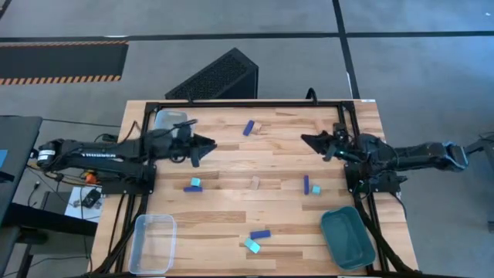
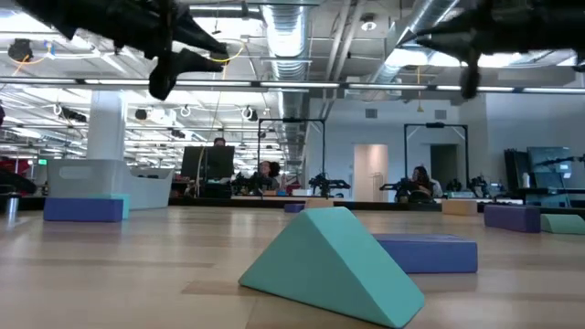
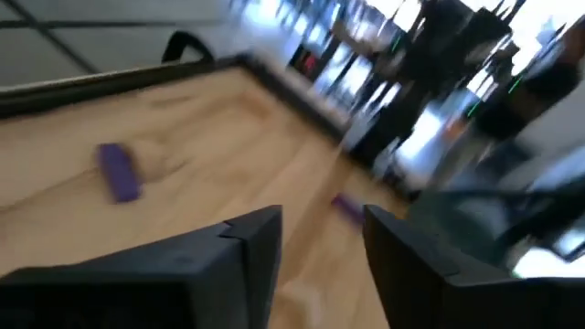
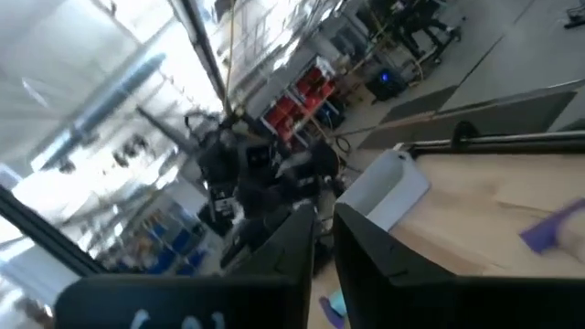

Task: Sort & place blocks by color
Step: Put the left violet block into the white bin

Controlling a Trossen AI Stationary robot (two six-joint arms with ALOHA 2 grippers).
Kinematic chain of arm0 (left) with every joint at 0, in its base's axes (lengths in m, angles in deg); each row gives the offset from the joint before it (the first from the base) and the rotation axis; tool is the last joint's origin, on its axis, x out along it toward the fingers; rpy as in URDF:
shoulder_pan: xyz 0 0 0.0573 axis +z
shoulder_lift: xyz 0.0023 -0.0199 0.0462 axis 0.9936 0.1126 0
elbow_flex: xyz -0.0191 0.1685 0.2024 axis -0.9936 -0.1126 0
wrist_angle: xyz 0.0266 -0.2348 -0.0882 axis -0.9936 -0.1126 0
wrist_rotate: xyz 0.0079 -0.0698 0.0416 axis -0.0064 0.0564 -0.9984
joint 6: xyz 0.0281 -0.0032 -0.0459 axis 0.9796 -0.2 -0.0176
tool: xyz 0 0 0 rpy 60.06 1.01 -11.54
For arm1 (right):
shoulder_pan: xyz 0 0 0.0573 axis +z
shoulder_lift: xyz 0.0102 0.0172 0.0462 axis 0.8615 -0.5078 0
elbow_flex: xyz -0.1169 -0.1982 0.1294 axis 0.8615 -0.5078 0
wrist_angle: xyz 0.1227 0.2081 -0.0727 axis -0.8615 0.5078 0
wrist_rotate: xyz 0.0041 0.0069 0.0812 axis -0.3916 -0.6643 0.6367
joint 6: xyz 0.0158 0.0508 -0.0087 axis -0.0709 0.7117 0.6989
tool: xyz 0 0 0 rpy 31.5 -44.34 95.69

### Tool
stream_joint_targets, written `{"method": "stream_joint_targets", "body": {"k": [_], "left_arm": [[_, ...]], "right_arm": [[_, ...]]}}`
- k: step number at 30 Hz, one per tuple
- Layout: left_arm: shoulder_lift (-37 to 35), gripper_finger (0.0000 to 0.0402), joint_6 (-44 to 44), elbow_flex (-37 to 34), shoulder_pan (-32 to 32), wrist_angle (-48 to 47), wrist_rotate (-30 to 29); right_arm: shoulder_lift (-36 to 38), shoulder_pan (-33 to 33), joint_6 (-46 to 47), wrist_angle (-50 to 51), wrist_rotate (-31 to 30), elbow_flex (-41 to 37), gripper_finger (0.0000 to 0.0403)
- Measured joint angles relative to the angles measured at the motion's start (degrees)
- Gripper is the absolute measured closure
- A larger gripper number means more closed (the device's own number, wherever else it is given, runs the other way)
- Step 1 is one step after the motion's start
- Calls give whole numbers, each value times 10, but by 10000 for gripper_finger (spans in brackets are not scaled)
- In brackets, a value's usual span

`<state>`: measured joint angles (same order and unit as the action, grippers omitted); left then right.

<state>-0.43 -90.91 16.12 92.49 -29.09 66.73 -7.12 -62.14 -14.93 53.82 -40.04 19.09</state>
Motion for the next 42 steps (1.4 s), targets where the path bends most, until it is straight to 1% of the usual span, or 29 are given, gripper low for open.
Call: {"method": "stream_joint_targets", "body": {"k": [4, 6, 8, 12, 14, 16, 19, 21, 24, 27, 31, 35, 38, 42], "left_arm": [[34, 230, 72, 98, 34, -169, 3], [50, 227, 108, 129, 44, -205, 4], [66, 227, 139, 139, 46, -203, 16], [111, 232, 182, 139, 41, -206, 46], [137, 232, 183, 139, 37, -220, 64], [160, 233, 161, 139, 29, -241, 87], [181, 233, 102, 139, 6, -307, 134], [188, 233, 78, 139, -22, -371, 147], [189, 233, 64, 139, -79, -460, 137], [189, 233, 49, 139, -134, -511, 116], [189, 233, 32, 139, -195, -536, 100], [189, 233, 23, 139, -236, -539, 83], [189, 233, 17, 138, -253, -540, 75], [189, 233, 12, 138, -259, -540, 72]], "right_arm": [[-94, 20, -33, 5, -1, 103, 317], [-124, 25, -32, 50, -4, 150, 315], [-148, 32, -21, 134, -18, 198, 315], [-184, 54, 5, 347, -66, 284, 315], [-203, 70, 22, 431, -91, 313, 315], [-222, 86, 39, 471, -107, 332, 315], [-241, 103, 53, 481, -119, 341, 315], [-256, 110, 47, 481, -120, 342, 315], [-278, 113, 45, 498, -120, 342, 315], [-303, 109, 58, 495, -118, 342, 312], [-336, 95, 37, 450, -79, 342, 292], [-366, 81, -4, 382, -27, 342, 255], [-375, 71, -11, 350, -4, 342, 226], [-368, 69, -11, 344, 0, 345, 201]]}}
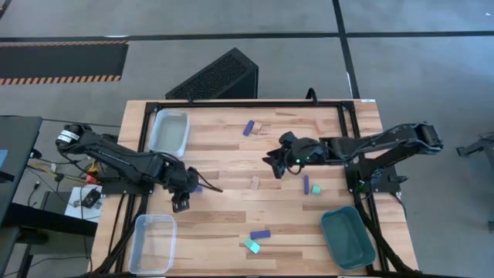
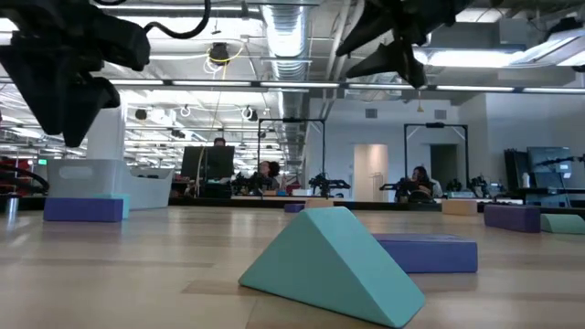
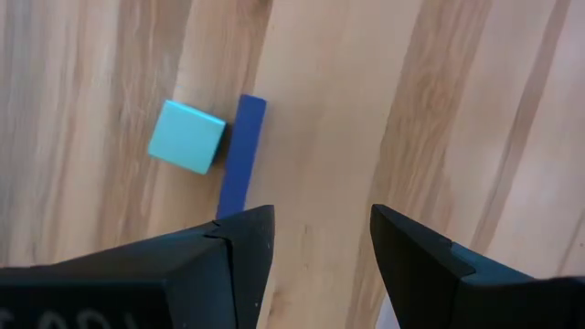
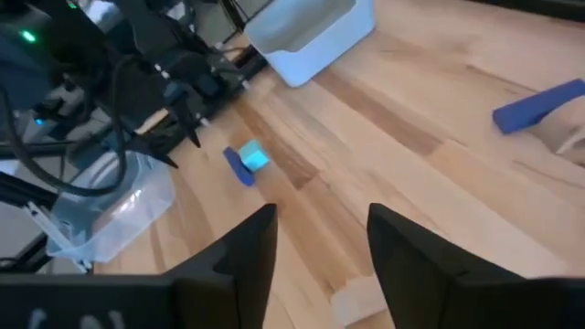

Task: Sort & place blocks by color
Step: Put the left violet block into the white bin

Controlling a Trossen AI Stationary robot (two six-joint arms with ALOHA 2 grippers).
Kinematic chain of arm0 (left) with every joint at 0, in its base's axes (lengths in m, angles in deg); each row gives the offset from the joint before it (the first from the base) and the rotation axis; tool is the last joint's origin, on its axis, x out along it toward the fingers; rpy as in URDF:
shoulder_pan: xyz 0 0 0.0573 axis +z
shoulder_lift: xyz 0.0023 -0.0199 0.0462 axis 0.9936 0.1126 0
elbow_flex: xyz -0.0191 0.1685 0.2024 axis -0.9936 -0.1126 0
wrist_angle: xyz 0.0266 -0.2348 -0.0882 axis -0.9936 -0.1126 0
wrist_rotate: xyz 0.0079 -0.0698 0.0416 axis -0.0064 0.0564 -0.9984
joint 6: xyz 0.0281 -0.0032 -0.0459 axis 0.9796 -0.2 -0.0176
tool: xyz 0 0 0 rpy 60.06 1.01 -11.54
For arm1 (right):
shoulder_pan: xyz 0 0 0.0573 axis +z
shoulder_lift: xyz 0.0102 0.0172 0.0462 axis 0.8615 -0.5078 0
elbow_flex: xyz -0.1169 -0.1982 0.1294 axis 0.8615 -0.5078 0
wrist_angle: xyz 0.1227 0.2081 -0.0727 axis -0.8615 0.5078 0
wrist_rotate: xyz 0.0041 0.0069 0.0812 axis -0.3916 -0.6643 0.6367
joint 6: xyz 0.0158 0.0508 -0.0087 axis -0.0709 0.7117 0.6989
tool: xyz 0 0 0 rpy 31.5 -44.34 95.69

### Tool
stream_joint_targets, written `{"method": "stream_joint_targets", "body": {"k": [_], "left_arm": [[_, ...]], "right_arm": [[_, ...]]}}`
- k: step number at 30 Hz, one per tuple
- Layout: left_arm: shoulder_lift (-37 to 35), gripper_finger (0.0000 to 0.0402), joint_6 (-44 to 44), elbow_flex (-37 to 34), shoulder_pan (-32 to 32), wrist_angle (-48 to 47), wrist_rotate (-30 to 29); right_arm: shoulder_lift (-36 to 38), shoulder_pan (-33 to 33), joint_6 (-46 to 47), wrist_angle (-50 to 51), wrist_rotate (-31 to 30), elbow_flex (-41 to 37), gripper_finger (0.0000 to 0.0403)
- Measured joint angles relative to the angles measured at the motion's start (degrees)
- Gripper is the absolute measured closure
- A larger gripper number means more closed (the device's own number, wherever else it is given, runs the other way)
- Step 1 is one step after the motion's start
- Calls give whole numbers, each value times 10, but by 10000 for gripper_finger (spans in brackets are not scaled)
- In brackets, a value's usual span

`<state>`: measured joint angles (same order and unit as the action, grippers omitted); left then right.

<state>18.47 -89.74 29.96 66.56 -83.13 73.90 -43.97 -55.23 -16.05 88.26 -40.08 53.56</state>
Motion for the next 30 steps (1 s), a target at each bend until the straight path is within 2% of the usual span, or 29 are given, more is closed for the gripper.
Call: {"method": "stream_joint_targets", "body": {"k": [5, 8, 12, 17, 23, 30], "left_arm": [[0, 233, 12, -5, 0, -7, -52], [0, 235, 5, -36, 6, 8, -88], [0, 247, 0, -83, 16, 56, -55], [0, 265, -5, -116, 16, 65, -69], [0, 272, 7, -148, 16, 139, -48], [1, 273, -9, -193, 16, 193, -53]], "right_arm": [[23, 11, -26, -1, -17, 21, 201], [30, 20, -53, -1, -43, 32, 208], [30, 20, -55, 2, -45, 35, 216], [27, 20, -55, 18, -45, 34, 218], [27, 16, -55, 17, -45, 34, 218], [27, 13, -55, 17, -45, 34, 218]]}}
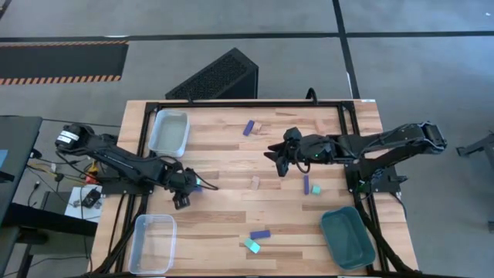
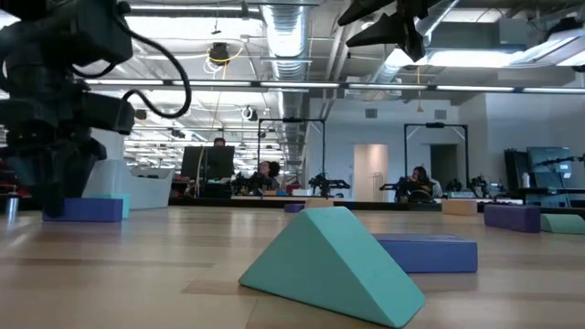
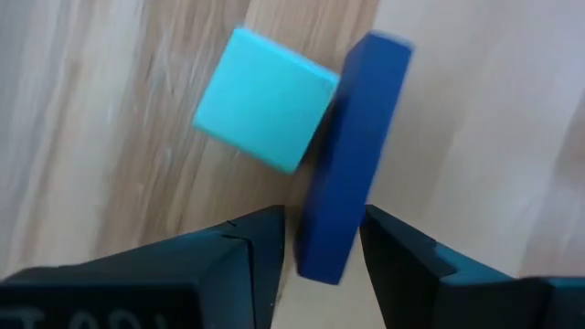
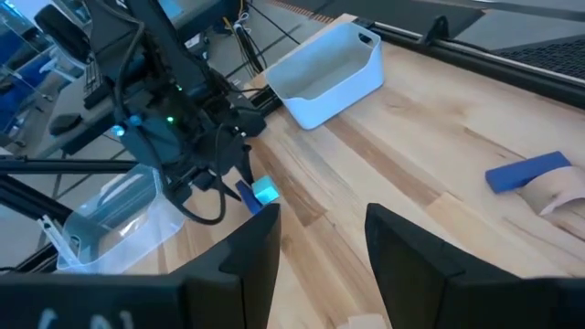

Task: Sort & place blocks by color
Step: Put the left violet block into the white bin

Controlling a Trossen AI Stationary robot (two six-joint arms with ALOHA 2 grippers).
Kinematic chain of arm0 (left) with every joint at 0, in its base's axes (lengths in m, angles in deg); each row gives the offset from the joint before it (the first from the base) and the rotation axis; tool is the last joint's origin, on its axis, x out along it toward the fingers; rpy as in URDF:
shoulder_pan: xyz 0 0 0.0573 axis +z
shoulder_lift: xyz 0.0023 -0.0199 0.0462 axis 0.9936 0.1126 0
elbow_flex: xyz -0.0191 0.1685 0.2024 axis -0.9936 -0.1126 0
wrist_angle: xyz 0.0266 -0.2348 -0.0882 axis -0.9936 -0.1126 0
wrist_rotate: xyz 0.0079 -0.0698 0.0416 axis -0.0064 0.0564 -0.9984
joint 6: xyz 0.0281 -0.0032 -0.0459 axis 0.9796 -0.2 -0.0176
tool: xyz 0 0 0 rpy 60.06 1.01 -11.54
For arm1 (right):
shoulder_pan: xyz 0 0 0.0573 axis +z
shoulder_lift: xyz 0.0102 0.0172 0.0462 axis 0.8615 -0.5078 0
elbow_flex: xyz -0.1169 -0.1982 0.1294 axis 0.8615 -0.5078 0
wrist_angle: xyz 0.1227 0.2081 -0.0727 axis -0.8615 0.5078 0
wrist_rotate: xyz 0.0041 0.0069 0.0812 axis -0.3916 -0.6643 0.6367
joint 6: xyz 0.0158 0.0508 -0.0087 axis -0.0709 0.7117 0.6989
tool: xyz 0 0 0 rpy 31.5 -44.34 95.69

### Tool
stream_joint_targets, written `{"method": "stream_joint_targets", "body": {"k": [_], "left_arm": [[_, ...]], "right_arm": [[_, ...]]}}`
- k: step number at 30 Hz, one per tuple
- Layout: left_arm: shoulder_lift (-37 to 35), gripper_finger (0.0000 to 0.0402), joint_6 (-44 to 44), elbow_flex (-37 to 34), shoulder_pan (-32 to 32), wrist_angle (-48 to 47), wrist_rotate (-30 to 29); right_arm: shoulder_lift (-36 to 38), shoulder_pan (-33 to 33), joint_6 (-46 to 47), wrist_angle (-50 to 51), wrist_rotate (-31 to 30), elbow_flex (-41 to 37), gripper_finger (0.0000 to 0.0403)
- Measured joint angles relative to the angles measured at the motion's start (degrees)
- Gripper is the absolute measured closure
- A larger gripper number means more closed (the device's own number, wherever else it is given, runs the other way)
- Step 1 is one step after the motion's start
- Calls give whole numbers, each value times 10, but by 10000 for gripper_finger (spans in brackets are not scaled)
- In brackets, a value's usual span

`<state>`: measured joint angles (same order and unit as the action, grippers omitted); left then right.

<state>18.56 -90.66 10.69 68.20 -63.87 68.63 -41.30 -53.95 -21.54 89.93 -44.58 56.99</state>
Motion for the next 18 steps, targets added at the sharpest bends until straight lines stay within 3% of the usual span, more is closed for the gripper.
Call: {"method": "stream_joint_targets", "body": {"k": [4, 9, 14, 18], "left_arm": [[-1, 300, -5, -3, 0, -3, 2], [0, 375, 0, 14, 1, -13, 19], [0, 369, 9, 54, 20, -68, 60], [0, 348, 56, 113, 35, -165, 47]], "right_arm": [[0, 0, 5, 0, 1, 0, 218], [0, 0, 16, 4, 1, 0, 218], [0, 0, 16, 11, 1, 0, 218], [2, 0, 16, 17, 2, 0, 218]]}}
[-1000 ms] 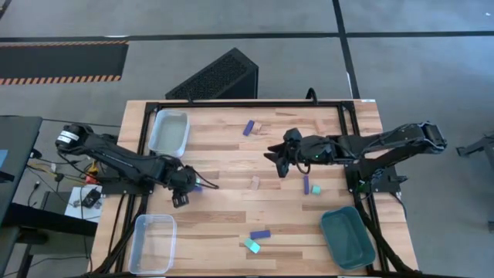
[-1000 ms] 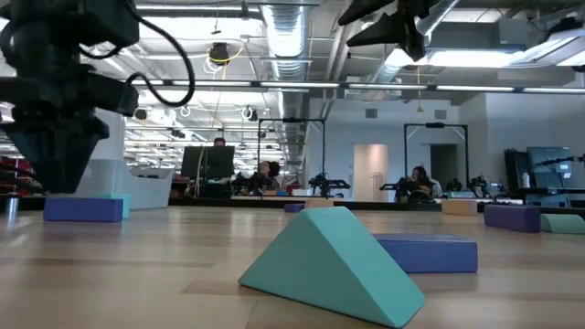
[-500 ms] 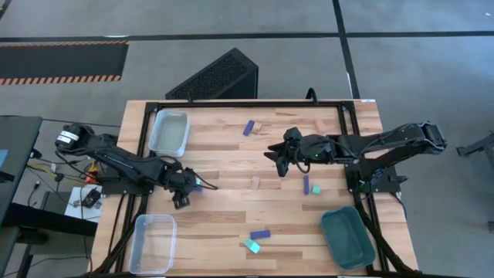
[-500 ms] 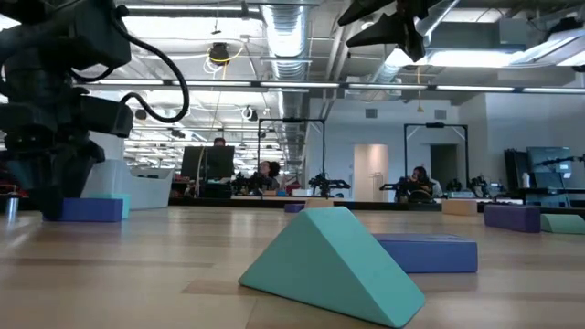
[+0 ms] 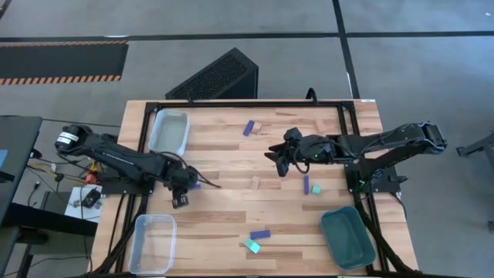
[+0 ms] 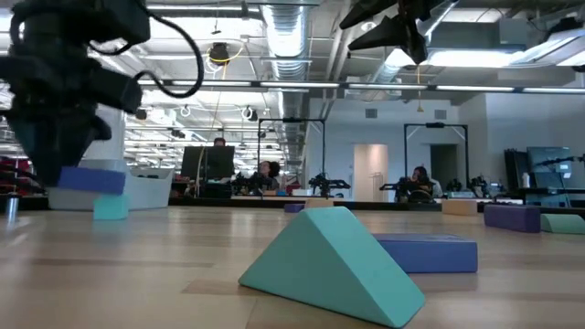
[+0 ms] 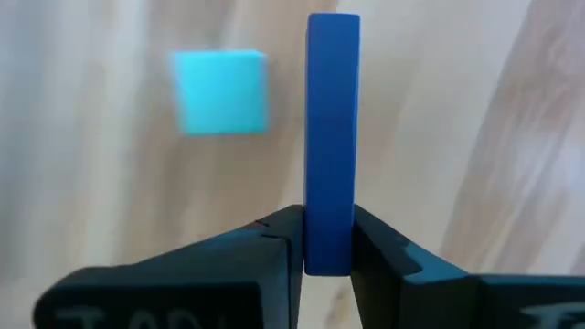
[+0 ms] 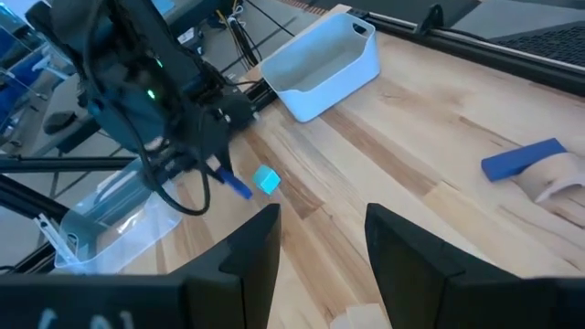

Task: Sort & place blocks by color
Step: Put the left violet block into the white bin

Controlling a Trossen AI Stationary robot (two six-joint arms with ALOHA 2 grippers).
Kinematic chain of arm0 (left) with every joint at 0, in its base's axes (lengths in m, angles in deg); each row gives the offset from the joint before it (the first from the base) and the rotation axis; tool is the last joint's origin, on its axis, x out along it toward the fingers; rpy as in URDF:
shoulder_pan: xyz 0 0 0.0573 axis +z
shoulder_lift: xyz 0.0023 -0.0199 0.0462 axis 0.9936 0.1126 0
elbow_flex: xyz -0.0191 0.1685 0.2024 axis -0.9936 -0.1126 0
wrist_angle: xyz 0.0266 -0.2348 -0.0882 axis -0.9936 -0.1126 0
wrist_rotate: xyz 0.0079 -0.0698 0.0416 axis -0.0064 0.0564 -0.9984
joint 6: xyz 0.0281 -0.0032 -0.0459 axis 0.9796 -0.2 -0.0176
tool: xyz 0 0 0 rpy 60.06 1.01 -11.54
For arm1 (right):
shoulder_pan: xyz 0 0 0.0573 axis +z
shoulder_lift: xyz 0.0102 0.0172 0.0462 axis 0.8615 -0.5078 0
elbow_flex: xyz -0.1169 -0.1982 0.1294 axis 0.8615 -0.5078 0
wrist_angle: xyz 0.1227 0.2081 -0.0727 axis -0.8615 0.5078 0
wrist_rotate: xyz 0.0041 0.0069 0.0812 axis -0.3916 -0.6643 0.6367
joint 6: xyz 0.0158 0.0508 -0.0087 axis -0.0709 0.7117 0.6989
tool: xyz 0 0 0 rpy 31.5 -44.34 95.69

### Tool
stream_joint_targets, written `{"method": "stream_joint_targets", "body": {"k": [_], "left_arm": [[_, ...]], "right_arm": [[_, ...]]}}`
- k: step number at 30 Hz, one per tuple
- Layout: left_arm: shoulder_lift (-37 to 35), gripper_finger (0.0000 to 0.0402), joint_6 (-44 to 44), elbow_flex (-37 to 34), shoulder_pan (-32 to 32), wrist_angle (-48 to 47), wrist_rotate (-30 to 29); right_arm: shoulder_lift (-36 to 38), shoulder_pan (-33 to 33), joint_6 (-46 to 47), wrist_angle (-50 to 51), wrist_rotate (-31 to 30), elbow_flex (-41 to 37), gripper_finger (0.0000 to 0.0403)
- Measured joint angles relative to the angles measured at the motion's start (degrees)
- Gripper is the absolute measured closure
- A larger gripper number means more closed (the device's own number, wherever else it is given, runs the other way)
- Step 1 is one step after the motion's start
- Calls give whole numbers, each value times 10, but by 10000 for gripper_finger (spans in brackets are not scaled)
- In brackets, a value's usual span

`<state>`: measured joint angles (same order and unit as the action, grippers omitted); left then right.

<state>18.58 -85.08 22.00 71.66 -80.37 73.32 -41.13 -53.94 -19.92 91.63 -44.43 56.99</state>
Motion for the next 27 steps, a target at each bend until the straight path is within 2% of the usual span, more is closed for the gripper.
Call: {"method": "stream_joint_targets", "body": {"k": [3, 6, 11, 16, 21, 27], "left_arm": [[0, 353, 35, 45, 26, -57, -56], [0, 366, 69, 81, 81, -85, -110], [0, 366, 110, 126, 216, -129, -141], [0, 355, 113, 141, 355, -173, -202], [0, 356, 140, 141, 467, -133, -192], [2, 348, 123, 118, 558, -77, -157]], "right_arm": [[0, -1, 0, 0, 0, 0, 218], [0, -8, -1, 0, 1, 0, 218], [0, -20, -1, 1, 21, 0, 218], [0, -24, -2, 7, 42, 0, 218], [0, -25, -2, 21, 42, 0, 218], [0, -14, 5, 24, 42, 0, 218]]}}
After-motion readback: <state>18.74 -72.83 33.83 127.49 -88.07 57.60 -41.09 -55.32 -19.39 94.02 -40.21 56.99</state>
